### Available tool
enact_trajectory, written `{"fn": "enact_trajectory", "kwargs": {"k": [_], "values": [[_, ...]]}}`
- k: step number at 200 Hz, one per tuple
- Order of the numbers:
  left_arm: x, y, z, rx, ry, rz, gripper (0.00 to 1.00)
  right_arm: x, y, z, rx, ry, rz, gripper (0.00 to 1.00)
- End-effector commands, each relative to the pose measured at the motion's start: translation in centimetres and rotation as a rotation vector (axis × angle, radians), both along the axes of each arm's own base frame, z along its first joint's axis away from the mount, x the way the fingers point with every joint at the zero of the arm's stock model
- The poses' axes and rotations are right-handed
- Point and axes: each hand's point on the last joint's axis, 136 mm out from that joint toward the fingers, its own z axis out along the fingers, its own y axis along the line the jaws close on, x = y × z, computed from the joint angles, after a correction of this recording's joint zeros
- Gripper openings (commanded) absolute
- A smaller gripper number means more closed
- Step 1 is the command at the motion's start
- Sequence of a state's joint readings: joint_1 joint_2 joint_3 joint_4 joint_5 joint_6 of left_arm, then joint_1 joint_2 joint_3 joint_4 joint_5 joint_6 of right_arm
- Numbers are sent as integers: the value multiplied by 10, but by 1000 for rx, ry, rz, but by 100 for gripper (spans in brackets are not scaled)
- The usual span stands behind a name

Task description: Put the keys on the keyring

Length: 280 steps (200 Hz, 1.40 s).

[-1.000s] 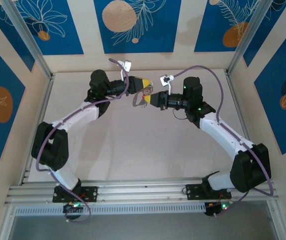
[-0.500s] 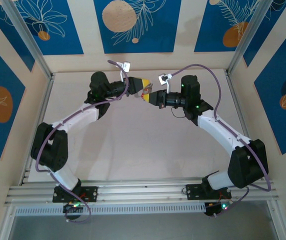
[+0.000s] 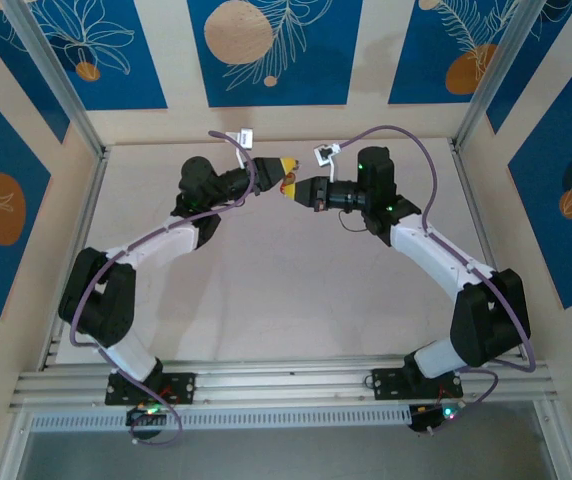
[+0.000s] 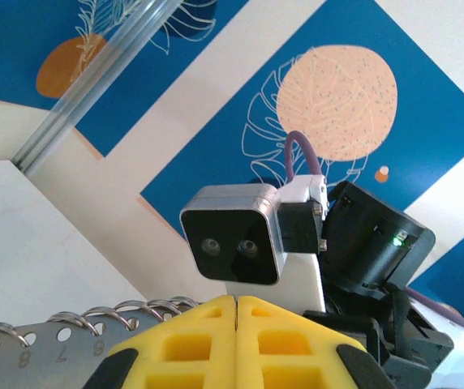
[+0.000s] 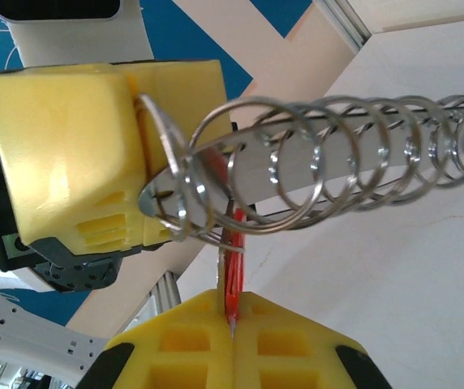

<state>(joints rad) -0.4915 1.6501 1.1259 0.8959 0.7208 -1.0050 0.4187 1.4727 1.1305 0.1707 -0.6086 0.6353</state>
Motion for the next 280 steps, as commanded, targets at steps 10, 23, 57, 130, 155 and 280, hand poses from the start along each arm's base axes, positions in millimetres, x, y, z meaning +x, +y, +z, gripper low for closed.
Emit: {"fn": "enact_trajectory", "kwargs": {"k": [10,23,57,130,155,280], "values": [[-36,-12,29,-58,-82,-82,0,-12,22,18,1,-68,68,0],[-34,-14,27,-55,-76,-82,0,-14,19,13,-16,-63,63,0],[-32,-15,24,-55,-67,-78,0,-13,5,8,-17,-42,27,0],[-29,-17,25,-63,-71,-65,0,-16,-16,11,-12,-35,-22,14],[-28,-18,25,-62,-74,-62,0,-22,-24,14,-12,-43,-37,23],[-30,-24,25,-53,-82,-56,0,-18,-92,45,63,-61,-300,53]]}}
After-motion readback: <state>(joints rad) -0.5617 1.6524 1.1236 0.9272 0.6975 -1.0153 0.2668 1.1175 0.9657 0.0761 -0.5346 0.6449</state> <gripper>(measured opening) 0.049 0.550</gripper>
